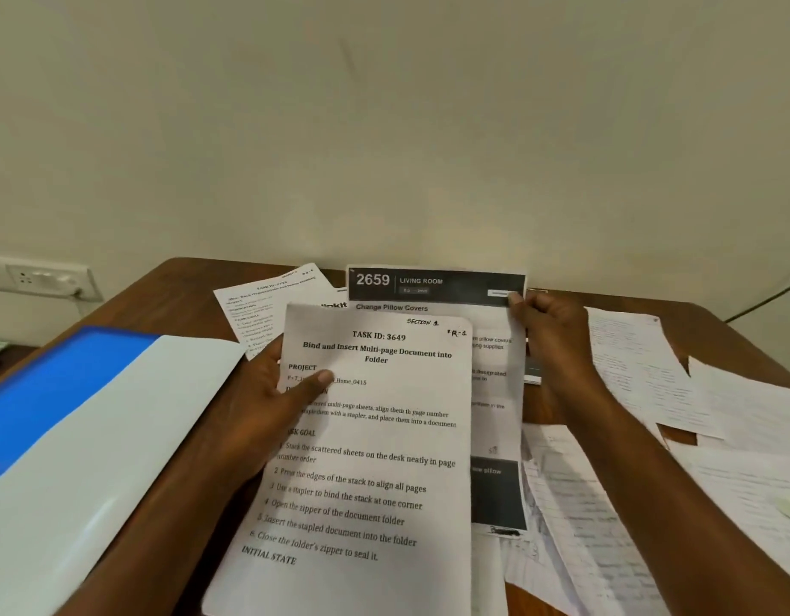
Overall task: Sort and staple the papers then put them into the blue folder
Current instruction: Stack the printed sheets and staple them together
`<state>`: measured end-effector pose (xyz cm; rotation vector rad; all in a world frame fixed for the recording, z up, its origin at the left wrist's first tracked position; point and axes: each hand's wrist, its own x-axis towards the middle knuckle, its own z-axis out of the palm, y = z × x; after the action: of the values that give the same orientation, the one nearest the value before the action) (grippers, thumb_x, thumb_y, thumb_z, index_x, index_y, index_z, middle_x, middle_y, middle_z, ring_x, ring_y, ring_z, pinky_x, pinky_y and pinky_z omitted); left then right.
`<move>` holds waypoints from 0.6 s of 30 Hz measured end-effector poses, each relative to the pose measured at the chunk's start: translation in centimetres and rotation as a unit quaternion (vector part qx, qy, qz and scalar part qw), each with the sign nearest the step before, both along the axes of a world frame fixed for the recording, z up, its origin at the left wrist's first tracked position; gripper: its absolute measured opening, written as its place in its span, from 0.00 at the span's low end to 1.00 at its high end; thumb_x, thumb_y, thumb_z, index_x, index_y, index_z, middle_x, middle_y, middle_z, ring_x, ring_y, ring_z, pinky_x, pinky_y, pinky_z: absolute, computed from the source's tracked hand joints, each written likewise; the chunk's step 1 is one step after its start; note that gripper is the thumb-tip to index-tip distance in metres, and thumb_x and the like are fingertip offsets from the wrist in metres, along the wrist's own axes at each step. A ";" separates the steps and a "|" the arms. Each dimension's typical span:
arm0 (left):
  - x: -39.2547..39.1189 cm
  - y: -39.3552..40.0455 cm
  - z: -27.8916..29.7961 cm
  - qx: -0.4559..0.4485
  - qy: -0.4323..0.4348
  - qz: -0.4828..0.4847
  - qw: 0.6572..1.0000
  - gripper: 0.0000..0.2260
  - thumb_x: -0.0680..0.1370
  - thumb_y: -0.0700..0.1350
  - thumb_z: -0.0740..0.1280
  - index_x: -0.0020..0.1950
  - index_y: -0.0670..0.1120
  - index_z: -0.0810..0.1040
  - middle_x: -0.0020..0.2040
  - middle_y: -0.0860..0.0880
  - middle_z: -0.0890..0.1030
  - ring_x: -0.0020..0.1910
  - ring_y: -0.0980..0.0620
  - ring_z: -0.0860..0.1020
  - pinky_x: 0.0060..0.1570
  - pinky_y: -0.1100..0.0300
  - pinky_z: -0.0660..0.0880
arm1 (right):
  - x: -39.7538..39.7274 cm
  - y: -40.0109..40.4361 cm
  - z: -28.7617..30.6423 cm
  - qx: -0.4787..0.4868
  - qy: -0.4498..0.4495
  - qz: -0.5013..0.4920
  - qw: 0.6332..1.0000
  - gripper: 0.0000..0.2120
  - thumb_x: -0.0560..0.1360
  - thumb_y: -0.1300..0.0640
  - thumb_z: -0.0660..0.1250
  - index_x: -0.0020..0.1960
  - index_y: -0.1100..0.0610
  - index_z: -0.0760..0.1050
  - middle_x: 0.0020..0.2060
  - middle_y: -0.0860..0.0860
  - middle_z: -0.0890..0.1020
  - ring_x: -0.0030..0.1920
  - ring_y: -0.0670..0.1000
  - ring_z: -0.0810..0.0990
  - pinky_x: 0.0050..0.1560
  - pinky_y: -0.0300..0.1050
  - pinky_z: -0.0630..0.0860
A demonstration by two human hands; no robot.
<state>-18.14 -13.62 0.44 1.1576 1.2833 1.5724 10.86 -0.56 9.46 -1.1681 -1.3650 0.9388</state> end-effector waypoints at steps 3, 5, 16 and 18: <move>0.3 0.0 0.1 0.011 -0.012 0.012 1.000 0.16 0.76 0.48 0.77 0.62 0.57 0.81 0.58 0.45 0.87 0.55 0.39 0.87 0.57 0.33 0.80 | -1.0 -0.7 -0.3 -0.038 0.030 0.039 0.998 0.13 0.83 0.53 0.67 0.44 0.60 0.80 0.46 0.64 0.85 0.43 0.58 0.82 0.48 0.54 0.78; 0.4 -0.2 0.3 0.009 -0.011 0.009 1.000 0.16 0.75 0.50 0.78 0.62 0.57 0.81 0.59 0.45 0.87 0.56 0.39 0.86 0.57 0.32 0.80 | -1.8 -1.2 -0.9 -0.046 0.044 0.063 0.996 0.13 0.84 0.54 0.66 0.44 0.59 0.81 0.46 0.63 0.85 0.45 0.59 0.81 0.50 0.54 0.77; 0.3 -0.5 0.2 -0.044 0.041 0.065 0.996 0.21 0.76 0.59 0.77 0.66 0.57 0.78 0.43 0.38 0.75 0.46 0.28 0.73 0.29 0.31 0.73 | -3.7 -4.0 -4.4 -0.052 0.048 0.138 0.988 0.13 0.86 0.54 0.60 0.57 0.53 0.84 0.48 0.56 0.89 0.46 0.58 0.86 0.47 0.49 0.82; 0.9 -0.4 0.2 -0.038 0.052 0.050 0.997 0.15 0.79 0.53 0.75 0.65 0.53 0.80 0.32 0.47 0.77 0.27 0.40 0.78 0.22 0.57 0.71 | -3.7 -4.4 -4.2 -0.040 0.053 0.139 0.988 0.13 0.86 0.54 0.60 0.56 0.52 0.84 0.46 0.53 0.89 0.43 0.51 0.87 0.41 0.42 0.83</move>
<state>-17.28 -14.03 0.66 1.1559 1.4776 1.5375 7.18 -4.93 5.23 -0.9870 -1.4376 1.2453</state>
